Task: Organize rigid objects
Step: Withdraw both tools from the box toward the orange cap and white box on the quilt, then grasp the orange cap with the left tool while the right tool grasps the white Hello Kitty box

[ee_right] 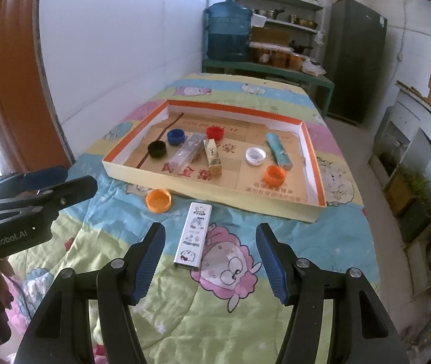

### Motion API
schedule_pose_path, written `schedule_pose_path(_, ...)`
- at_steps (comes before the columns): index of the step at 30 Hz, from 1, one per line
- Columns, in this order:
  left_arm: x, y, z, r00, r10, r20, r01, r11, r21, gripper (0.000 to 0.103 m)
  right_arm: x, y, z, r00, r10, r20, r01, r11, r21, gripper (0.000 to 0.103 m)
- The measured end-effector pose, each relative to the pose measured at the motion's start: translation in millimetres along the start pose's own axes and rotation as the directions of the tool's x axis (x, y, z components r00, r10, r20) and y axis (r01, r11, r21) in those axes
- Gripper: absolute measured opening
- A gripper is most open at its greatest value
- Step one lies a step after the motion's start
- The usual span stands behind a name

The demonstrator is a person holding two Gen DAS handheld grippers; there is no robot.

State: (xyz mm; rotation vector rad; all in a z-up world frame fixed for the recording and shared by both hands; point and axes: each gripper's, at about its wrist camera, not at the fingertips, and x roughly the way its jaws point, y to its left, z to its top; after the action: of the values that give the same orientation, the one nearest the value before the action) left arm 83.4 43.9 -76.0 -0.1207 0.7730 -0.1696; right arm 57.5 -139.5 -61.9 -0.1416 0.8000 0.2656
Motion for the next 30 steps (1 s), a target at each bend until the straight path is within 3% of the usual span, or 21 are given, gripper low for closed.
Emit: schedule_pose_path(30,43,10,-10,0.995,-0.033,-0.098,0.033,0.999,0.005,0.062,72,8,-7,0.994,-0.011,-0.104,0.016,0.999,0.039,0.064)
